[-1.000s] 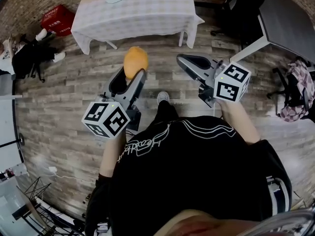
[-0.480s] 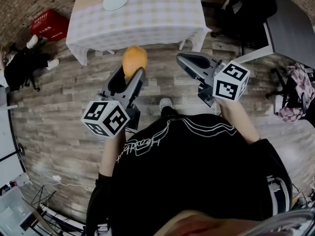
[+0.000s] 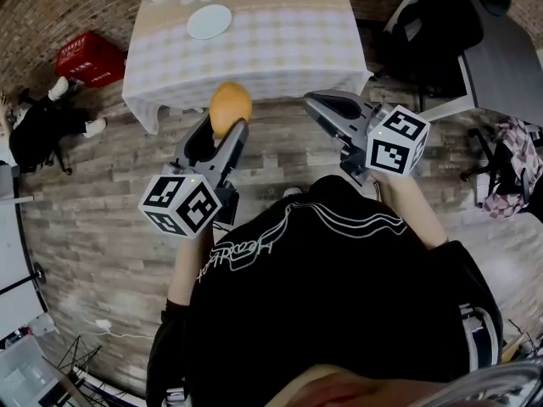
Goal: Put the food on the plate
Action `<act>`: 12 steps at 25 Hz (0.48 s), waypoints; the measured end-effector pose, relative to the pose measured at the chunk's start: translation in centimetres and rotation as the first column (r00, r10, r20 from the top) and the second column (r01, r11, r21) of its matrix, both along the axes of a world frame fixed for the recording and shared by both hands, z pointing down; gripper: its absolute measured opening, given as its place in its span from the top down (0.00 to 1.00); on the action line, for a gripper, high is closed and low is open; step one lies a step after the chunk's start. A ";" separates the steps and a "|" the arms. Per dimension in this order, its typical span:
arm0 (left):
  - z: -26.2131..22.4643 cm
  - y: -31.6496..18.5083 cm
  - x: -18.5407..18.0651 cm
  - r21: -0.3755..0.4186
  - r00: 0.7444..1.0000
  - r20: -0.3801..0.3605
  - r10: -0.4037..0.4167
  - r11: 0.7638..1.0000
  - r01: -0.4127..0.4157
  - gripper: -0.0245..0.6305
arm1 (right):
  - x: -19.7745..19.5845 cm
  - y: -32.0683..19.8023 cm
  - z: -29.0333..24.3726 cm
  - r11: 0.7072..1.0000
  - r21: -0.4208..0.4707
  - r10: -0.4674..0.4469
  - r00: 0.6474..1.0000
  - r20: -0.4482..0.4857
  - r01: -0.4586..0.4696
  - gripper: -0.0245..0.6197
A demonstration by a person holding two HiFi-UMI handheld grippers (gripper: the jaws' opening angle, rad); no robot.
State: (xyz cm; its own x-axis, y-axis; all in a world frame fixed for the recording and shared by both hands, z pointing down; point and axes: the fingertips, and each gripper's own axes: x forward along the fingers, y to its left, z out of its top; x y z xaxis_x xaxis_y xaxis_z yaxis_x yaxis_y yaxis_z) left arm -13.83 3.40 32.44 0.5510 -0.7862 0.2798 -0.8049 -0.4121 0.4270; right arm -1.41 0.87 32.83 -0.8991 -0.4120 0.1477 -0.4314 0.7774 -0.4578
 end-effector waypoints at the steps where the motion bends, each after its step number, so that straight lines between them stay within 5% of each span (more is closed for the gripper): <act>1: 0.0 -0.4 -0.2 0.001 1.000 -0.006 -0.002 1.000 0.002 0.58 | -0.2 -0.2 0.1 1.000 -0.002 -0.002 1.000 -0.001 0.002 0.97; 12: 0.7 -5.1 -0.7 -0.015 0.999 -0.034 -0.022 1.000 0.021 0.58 | -1.1 -4.9 0.5 0.999 -0.005 -0.043 0.999 -0.003 0.043 0.97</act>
State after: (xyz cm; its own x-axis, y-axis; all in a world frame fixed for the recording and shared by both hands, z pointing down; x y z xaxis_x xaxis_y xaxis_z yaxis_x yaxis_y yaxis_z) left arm -14.51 -1.72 33.10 0.5434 -0.7939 0.2729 -0.7983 -0.3880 0.4607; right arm -2.51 -4.08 33.32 -0.9156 -0.3720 0.1526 -0.3989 0.7929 -0.4606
